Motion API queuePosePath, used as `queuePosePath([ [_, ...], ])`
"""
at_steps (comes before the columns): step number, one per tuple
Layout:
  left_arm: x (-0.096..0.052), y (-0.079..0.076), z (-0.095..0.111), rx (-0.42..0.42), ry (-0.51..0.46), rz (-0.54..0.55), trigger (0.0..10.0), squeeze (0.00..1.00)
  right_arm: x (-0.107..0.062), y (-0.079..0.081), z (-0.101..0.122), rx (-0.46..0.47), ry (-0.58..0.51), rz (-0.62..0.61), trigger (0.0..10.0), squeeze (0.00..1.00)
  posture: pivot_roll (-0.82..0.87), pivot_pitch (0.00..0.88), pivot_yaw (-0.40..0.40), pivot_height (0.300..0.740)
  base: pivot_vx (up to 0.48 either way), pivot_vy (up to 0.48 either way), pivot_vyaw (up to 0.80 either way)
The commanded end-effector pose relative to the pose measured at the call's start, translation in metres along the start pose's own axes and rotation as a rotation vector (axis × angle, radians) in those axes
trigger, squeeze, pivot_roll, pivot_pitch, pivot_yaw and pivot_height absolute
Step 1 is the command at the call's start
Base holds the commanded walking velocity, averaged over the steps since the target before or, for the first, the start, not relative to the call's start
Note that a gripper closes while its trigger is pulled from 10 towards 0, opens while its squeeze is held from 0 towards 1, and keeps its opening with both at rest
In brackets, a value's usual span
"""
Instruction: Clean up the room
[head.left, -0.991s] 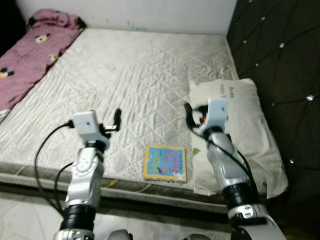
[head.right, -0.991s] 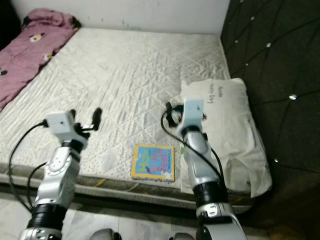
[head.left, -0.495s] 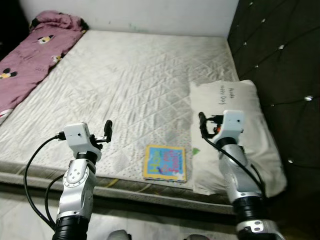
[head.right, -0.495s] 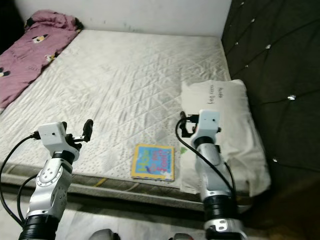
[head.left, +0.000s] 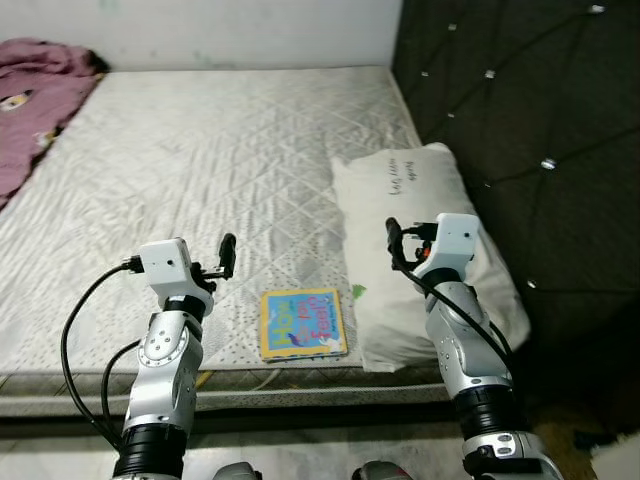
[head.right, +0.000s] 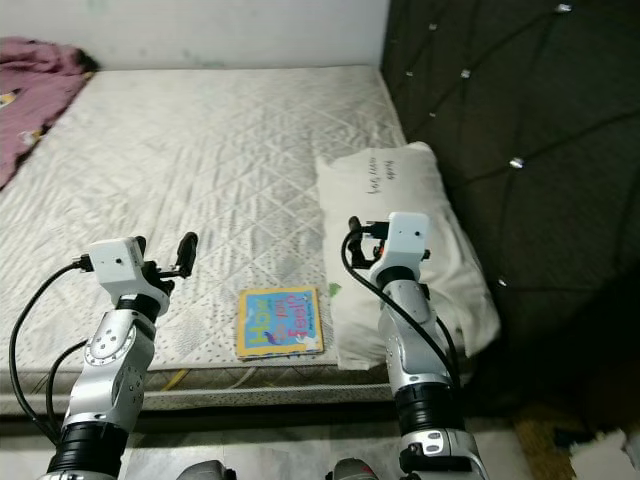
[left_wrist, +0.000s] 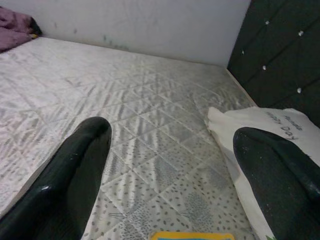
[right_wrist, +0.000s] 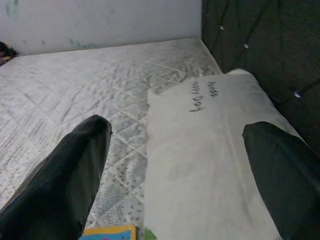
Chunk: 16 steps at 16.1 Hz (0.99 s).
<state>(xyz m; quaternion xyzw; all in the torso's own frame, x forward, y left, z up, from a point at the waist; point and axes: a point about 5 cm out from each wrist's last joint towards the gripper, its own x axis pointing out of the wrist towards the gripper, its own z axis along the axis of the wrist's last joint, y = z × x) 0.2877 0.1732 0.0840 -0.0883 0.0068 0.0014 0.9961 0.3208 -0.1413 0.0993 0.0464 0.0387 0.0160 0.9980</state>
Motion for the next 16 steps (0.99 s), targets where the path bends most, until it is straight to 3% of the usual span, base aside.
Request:
queuePosePath([
  [1, -0.0002, 0.0015, -0.0019, 0.002, 0.019, 0.018, 10.0, 0.00, 0.0024, 0.0031, 0.0016, 0.011, 0.000, 0.005, 10.0, 0.00, -0.07, 0.000, 0.041, 0.740, 0.000, 0.000, 0.00],
  [7, 0.0072, -0.0027, 0.0055, -0.006, 0.001, 0.003, 10.0, 0.00, 0.0082, 0.0114, 0.0044, 0.019, 0.000, 0.026, 10.0, 0.00, -0.07, 0.000, 0.035, 0.740, 0.000, 0.000, 0.00],
  [11, 0.0071, -0.0035, 0.0053, -0.018, 0.006, 0.001, 10.0, 0.00, 0.0070, 0.0109, -0.0001, 0.016, 0.019, 0.025, 10.0, 0.00, -0.07, 0.000, 0.036, 0.740, 0.000, 0.000, -0.76],
  [16, 0.0075, -0.0023, 0.0051, -0.042, 0.004, 0.022, 10.0, 0.00, 0.0088, 0.0119, 0.0039, 0.032, 0.005, 0.032, 10.0, 0.00, -0.07, 0.000, 0.033, 0.740, 0.000, 0.000, 0.00],
])
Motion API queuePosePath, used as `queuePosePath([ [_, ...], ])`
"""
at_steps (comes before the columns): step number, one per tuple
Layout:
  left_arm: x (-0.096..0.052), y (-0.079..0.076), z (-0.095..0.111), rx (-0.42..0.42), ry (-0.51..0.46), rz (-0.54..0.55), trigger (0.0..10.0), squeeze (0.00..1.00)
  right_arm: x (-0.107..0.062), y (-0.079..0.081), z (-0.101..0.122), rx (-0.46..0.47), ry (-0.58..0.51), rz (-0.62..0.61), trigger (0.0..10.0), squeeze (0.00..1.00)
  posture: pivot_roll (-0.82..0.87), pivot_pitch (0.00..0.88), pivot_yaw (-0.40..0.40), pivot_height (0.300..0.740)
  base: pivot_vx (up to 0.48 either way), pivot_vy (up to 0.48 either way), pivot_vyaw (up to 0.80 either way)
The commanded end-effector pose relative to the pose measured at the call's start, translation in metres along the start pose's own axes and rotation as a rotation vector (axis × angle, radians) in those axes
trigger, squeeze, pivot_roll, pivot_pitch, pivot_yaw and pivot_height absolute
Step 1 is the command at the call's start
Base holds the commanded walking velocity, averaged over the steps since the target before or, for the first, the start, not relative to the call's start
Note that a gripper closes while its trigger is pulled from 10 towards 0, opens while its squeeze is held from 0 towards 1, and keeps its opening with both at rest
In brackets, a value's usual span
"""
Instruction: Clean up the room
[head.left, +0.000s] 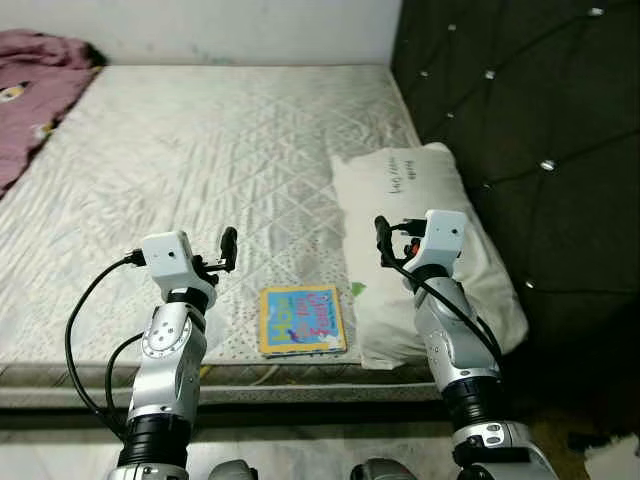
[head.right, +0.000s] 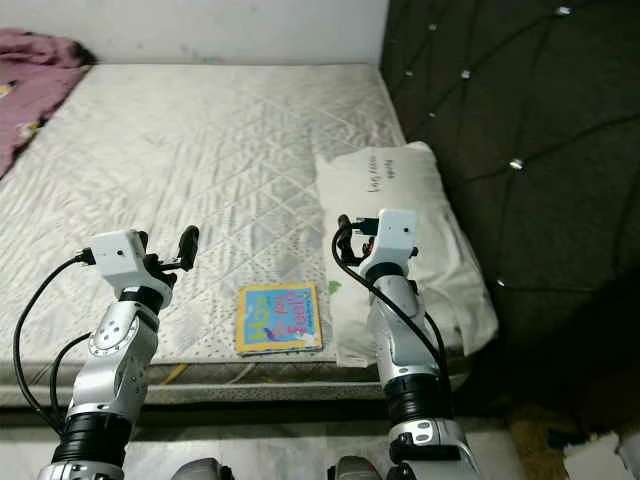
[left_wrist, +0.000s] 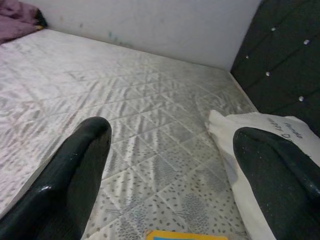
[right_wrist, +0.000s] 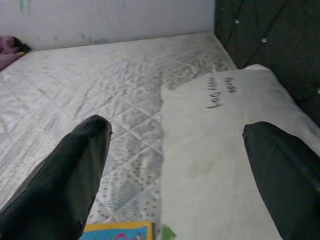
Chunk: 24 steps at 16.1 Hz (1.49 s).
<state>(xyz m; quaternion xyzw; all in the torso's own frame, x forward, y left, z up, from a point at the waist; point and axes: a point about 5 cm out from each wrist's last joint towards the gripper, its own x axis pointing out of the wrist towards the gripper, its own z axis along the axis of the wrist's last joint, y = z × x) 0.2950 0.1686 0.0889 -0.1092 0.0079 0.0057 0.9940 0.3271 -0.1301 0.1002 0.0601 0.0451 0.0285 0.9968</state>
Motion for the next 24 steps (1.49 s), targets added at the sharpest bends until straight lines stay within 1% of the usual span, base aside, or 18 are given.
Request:
queuePosePath([
  [1, 0.000, 0.003, 0.002, 0.008, -0.003, 0.015, 10.0, 0.00, 0.002, 0.001, 0.004, 0.006, -0.011, 0.008, 10.0, 0.00, -0.07, 0.000, 0.034, 0.740, 0.000, 0.000, 0.00],
  [3, -0.003, 0.005, 0.000, 0.006, 0.003, 0.010, 10.0, 0.00, -0.001, 0.003, 0.004, 0.009, -0.015, 0.031, 10.0, 0.00, -0.07, 0.016, 0.033, 0.740, 0.000, 0.000, 0.00],
  [6, -0.005, 0.002, 0.001, 0.008, -0.002, -0.011, 10.0, 0.00, -0.004, 0.004, 0.000, 0.014, -0.006, 0.040, 10.0, 0.00, -0.07, 0.024, 0.032, 0.736, 0.000, 0.000, 0.00],
  [7, -0.005, 0.001, 0.000, 0.001, 0.004, -0.018, 10.0, 0.00, -0.004, 0.005, 0.000, 0.015, -0.004, 0.044, 10.0, 0.00, -0.07, 0.024, 0.032, 0.727, 0.000, 0.000, 0.00],
  [9, -0.005, 0.004, -0.001, -0.023, 0.009, 0.002, 10.0, 0.00, -0.004, 0.006, 0.000, 0.013, -0.003, 0.049, 10.0, 0.00, -0.07, 0.027, 0.031, 0.705, 0.000, 0.000, 0.00],
  [11, -0.006, 0.008, 0.000, 0.032, -0.012, 0.019, 10.0, 0.00, -0.003, 0.006, 0.000, 0.000, 0.004, 0.048, 10.0, 0.00, -0.07, 0.026, 0.029, 0.701, 0.000, 0.000, 0.00],
  [12, -0.007, 0.006, 0.000, 0.028, -0.014, -0.003, 10.0, 0.00, -0.003, 0.006, 0.000, 0.008, 0.001, 0.051, 10.0, 0.00, -0.07, 0.024, 0.028, 0.701, 0.000, 0.000, 0.00],
  [13, -0.007, 0.007, 0.001, 0.045, -0.024, 0.011, 10.0, 0.00, -0.003, 0.006, -0.001, 0.008, 0.003, 0.054, 10.0, 0.00, -0.07, 0.023, 0.026, 0.701, 0.000, 0.000, 0.00],
  [14, -0.006, 0.008, 0.004, 0.067, -0.059, 0.023, 10.0, 0.00, -0.003, 0.008, -0.002, 0.007, 0.006, 0.063, 10.0, 0.00, -0.07, 0.023, 0.026, 0.701, 0.000, 0.000, 0.00],
  [16, -0.006, 0.005, 0.006, 0.026, -0.077, -0.001, 10.0, 0.00, -0.003, 0.009, -0.002, 0.003, 0.012, 0.074, 10.0, 0.00, -0.07, 0.018, 0.021, 0.696, 0.000, 0.000, 0.00],
  [17, -0.006, 0.003, 0.006, -0.020, -0.077, -0.054, 10.0, 0.00, -0.003, 0.010, -0.003, 0.005, 0.012, 0.084, 10.0, 0.00, -0.07, 0.016, 0.019, 0.681, 0.000, 0.000, 0.00],
  [18, -0.007, 0.003, 0.004, -0.016, -0.071, -0.051, 10.0, 0.00, -0.002, 0.011, -0.002, 0.001, 0.009, 0.087, 10.0, 0.00, -0.07, 0.012, 0.019, 0.666, 0.000, 0.000, 0.00],
  [19, -0.006, 0.003, 0.003, -0.009, -0.069, -0.044, 10.0, 0.00, -0.002, 0.011, -0.002, 0.001, 0.008, 0.088, 10.0, 0.00, -0.07, 0.012, 0.019, 0.666, 0.000, 0.000, 0.00],
  [20, -0.006, 0.005, 0.002, 0.020, -0.070, -0.011, 10.0, 0.00, -0.001, 0.011, -0.002, -0.004, 0.010, 0.089, 10.0, 0.00, -0.07, 0.005, 0.016, 0.666, 0.000, 0.000, 0.00],
  [21, -0.004, 0.010, -0.001, 0.038, -0.040, 0.039, 10.0, 0.00, 0.000, 0.011, -0.002, -0.005, 0.013, 0.090, 10.0, 0.00, -0.07, 0.002, 0.015, 0.666, 0.000, 0.000, 0.00],
  [22, -0.003, 0.013, -0.003, 0.045, -0.021, 0.064, 10.0, 0.00, 0.000, 0.011, -0.002, -0.006, 0.014, 0.092, 10.0, 0.00, -0.07, 0.001, 0.015, 0.666, 0.000, 0.000, 0.00],
  [23, -0.003, 0.014, -0.003, 0.041, -0.015, 0.064, 10.0, 0.00, 0.000, 0.011, -0.002, -0.009, 0.016, 0.094, 10.0, 0.00, -0.07, 0.000, 0.014, 0.666, 0.000, 0.000, 0.00],
  [24, -0.003, 0.012, -0.002, 0.028, -0.027, 0.038, 10.0, 0.00, 0.001, 0.011, -0.002, -0.011, 0.017, 0.097, 10.0, 0.00, -0.07, 0.000, 0.013, 0.666, 0.000, 0.000, 0.00],
])
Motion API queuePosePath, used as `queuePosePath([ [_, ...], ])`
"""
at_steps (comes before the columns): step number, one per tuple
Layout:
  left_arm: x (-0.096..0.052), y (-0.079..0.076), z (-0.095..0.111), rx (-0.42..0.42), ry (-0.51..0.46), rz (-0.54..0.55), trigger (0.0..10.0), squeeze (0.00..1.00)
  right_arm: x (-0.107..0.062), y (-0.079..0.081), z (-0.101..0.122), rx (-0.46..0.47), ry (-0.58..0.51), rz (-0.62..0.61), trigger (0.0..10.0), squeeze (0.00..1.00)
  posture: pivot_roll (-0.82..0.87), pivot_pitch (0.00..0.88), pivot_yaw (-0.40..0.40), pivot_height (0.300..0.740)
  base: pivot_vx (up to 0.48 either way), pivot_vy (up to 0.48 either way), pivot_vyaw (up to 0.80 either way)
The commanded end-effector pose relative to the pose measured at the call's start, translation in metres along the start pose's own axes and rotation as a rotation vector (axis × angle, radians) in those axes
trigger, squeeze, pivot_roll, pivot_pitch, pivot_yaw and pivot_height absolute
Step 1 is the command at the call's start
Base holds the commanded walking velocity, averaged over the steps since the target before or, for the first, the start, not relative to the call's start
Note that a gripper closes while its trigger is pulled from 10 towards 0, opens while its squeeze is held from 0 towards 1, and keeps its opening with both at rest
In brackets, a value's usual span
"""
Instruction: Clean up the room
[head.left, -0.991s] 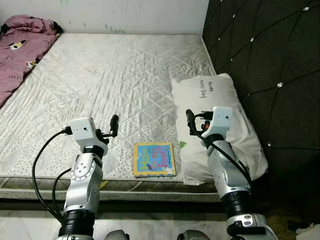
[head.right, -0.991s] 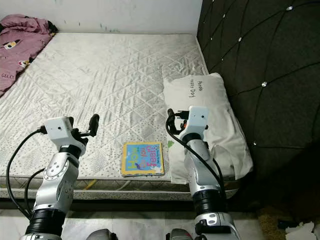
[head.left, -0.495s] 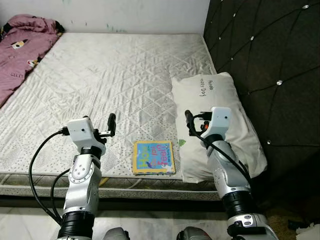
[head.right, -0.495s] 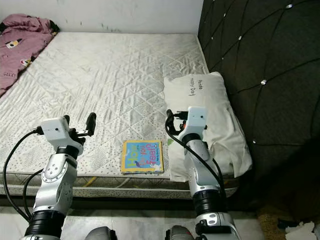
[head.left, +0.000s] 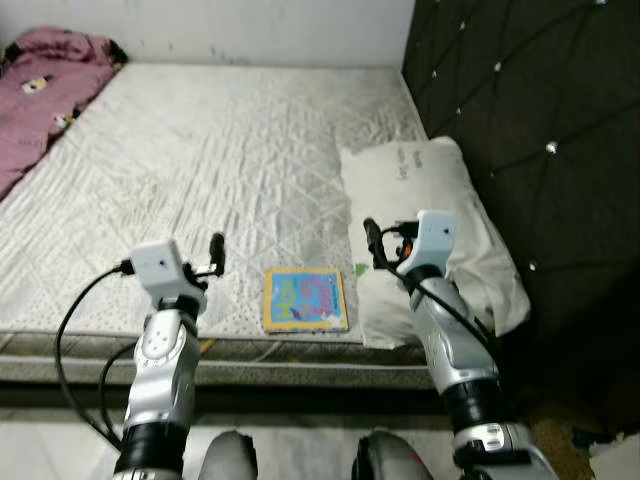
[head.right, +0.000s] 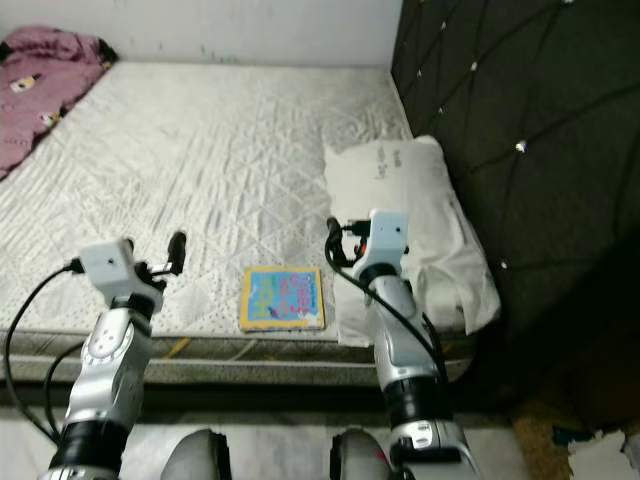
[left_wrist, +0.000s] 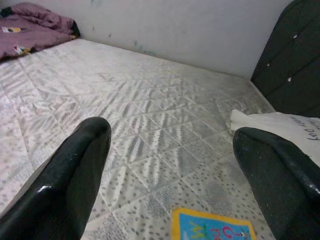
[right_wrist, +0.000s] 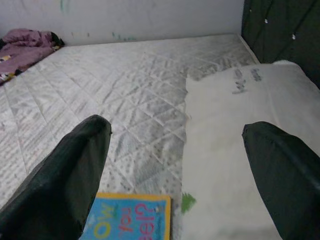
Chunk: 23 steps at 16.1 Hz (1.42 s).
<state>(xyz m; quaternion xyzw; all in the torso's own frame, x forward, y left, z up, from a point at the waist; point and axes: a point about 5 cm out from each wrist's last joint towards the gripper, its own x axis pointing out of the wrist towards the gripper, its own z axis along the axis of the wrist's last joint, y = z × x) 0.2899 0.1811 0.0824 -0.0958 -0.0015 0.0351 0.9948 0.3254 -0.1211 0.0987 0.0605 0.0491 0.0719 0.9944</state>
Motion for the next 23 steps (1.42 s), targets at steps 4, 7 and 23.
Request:
queuePosePath([
  [4, 0.003, -0.006, 0.004, 0.019, -0.013, -0.039, 10.0, 0.00, 0.003, 0.006, 0.007, -0.045, -0.032, 0.033, 10.0, 0.00, -0.07, 0.000, 0.010, 0.666, 0.000, 0.000, 0.00],
  [7, 0.002, -0.006, 0.004, 0.013, -0.021, -0.040, 10.0, 0.00, 0.003, 0.007, 0.006, -0.052, -0.029, 0.040, 10.0, 0.00, -0.07, 0.002, 0.006, 0.666, 0.000, 0.000, 0.00],
  [23, 0.004, -0.010, 0.005, 0.003, -0.021, -0.086, 10.0, 0.00, 0.001, 0.017, 0.004, -0.028, -0.035, 0.116, 10.0, 0.00, -0.07, 0.007, 0.014, 0.666, 0.331, 0.000, 0.05],
])
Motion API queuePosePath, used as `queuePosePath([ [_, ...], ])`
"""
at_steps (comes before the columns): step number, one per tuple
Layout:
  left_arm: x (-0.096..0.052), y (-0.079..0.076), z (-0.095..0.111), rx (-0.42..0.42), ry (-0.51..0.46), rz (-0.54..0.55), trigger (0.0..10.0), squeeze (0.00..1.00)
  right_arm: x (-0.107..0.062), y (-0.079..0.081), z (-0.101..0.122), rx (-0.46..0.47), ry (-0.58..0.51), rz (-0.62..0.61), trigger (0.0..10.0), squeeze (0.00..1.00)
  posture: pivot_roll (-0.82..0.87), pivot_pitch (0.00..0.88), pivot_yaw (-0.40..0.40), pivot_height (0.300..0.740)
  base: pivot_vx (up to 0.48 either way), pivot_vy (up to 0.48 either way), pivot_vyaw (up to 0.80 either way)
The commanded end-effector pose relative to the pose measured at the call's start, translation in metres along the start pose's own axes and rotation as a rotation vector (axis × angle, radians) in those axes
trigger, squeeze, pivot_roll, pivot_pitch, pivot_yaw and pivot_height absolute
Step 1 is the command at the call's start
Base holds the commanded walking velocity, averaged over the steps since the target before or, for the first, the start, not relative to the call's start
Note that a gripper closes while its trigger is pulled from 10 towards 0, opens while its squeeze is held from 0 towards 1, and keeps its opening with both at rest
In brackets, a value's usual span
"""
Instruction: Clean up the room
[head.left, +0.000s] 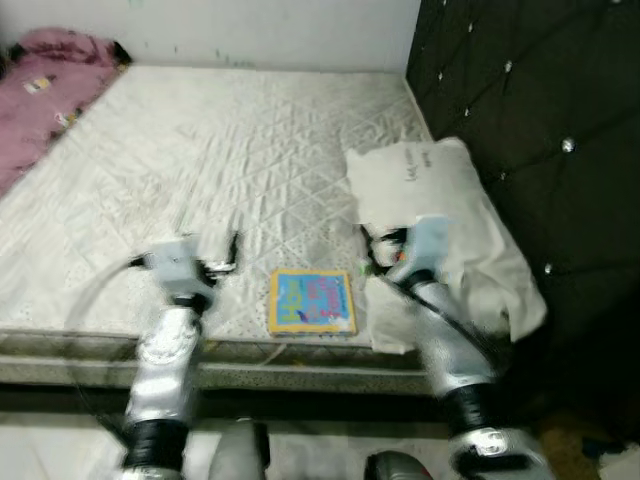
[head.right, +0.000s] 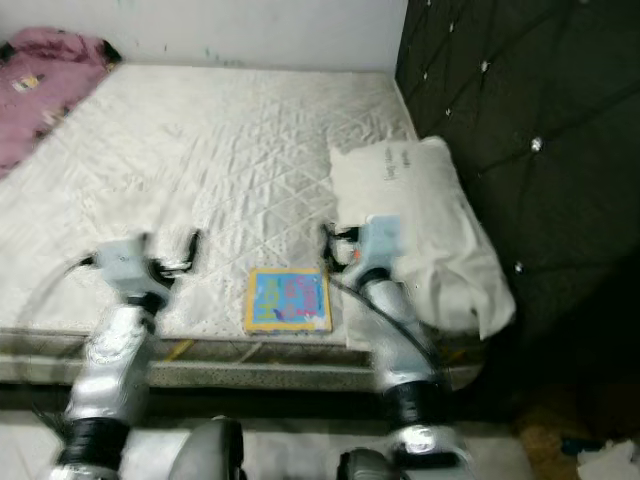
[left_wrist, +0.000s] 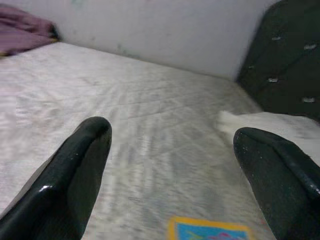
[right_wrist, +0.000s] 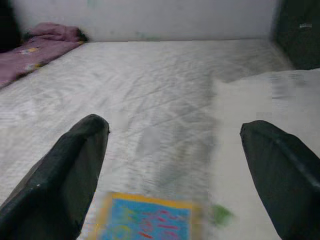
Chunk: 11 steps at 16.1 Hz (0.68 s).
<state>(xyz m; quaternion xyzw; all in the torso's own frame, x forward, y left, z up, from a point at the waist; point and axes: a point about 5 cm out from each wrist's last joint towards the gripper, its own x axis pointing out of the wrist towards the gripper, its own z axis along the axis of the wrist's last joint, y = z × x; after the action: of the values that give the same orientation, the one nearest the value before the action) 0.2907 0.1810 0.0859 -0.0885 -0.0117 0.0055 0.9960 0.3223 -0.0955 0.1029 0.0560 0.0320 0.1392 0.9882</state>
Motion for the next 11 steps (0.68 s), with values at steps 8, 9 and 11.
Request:
queuePosePath([
  [8, 0.0070, -0.0105, 0.0007, -0.019, 0.011, -0.030, 10.0, 0.00, 0.0013, -0.0091, 0.0036, -0.015, -0.007, -0.015, 10.0, 0.00, -0.07, 0.011, 0.013, 0.666, 0.317, 0.000, 0.00],
  [9, 0.0071, -0.0104, 0.0006, -0.028, 0.013, -0.024, 10.0, 0.00, 0.0013, -0.0093, 0.0035, -0.014, -0.006, -0.017, 10.0, 0.00, -0.07, 0.011, 0.013, 0.666, 0.000, 0.000, 0.00],
  [11, 0.0071, -0.0112, 0.0007, -0.037, 0.015, -0.025, 10.0, 0.00, 0.0007, -0.0097, 0.0023, -0.012, -0.003, -0.021, 10.0, 0.00, -0.07, 0.017, 0.013, 0.666, 0.000, 0.000, 0.00],
])
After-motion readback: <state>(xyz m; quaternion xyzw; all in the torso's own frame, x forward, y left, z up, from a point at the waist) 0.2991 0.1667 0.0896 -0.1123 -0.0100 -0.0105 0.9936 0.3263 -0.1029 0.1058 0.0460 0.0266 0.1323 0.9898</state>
